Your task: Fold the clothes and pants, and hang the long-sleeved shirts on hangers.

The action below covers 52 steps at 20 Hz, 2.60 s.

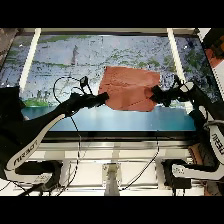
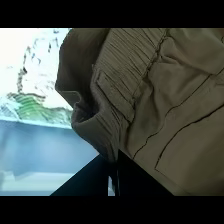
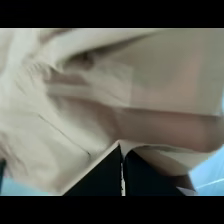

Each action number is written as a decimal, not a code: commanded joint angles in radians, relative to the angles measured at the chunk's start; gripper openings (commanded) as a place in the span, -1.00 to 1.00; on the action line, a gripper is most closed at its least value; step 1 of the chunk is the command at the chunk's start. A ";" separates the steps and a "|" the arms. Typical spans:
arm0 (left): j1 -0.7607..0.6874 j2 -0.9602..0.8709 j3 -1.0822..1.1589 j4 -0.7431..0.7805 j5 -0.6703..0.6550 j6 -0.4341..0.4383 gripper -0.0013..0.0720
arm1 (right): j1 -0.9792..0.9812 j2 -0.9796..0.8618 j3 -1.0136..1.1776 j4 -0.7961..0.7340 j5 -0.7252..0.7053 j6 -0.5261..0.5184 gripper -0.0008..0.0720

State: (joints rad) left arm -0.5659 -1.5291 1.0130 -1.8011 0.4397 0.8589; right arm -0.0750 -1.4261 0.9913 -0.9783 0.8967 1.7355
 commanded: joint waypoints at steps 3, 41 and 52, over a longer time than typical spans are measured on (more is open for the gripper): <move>-0.063 0.000 0.000 0.035 -0.014 -0.142 -0.93 | -0.006 -0.076 0.122 -0.053 0.003 -0.001 -0.67; -0.060 -0.024 0.000 0.055 -0.013 -0.134 -0.61 | 0.018 0.505 -0.680 0.162 -0.357 0.465 0.33; -0.060 -0.024 0.000 0.066 -0.012 -0.111 -0.62 | 0.018 0.366 -0.597 0.169 -0.389 0.275 0.33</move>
State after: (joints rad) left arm -0.6266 -1.5532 1.0130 -1.7374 0.4267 0.7403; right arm -0.0578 -1.0168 0.3569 -0.8059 0.5179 2.0682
